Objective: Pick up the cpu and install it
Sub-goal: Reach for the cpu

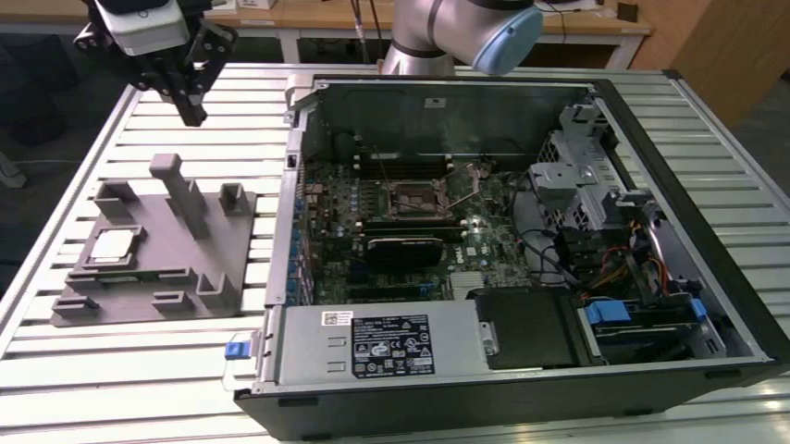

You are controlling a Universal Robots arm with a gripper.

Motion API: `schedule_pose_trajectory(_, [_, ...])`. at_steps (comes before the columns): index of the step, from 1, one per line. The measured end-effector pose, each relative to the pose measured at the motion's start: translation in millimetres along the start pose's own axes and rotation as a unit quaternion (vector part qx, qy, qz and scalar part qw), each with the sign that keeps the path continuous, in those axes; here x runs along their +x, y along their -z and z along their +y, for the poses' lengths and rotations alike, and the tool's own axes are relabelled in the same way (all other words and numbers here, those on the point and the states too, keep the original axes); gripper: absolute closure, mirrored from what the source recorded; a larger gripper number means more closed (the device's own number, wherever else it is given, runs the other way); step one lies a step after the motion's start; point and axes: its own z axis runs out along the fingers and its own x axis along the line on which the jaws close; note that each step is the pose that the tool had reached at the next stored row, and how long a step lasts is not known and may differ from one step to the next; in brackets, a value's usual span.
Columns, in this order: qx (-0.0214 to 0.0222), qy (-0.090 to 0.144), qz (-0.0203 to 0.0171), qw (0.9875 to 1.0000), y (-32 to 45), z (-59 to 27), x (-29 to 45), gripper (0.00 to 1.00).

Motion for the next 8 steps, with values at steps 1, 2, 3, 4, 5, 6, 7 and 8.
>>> schedule_pose_trajectory(1, [0.0, 0.0, 0.0, 1.0, 0.0, -0.1, 0.9, 0.89])
schedule_pose_trajectory(2, [0.0, 0.0, 0.0, 1.0, 0.0, -0.1, 1.9, 0.89])
schedule_pose_trajectory(3, [0.0, 0.0, 0.0, 1.0, 0.0, -0.2, 2.8, 0.89])
schedule_pose_trajectory(4, [0.0, 0.0, 0.0, 1.0, 0.0, -0.3, 3.6, 0.89])
schedule_pose_trajectory(5, [0.0, 0.0, 0.0, 1.0, -0.1, -0.4, 4.5, 0.89])
schedule_pose_trajectory(6, [0.0, 0.0, 0.0, 1.0, -0.1, -0.4, 5.4, 0.89])
schedule_pose_trajectory(7, [0.0, 0.0, 0.0, 1.0, -0.1, -0.5, 6.2, 0.89])
schedule_pose_trajectory(8, [0.0, 0.0, 0.0, 1.0, -0.1, -0.5, 7.0, 0.89])
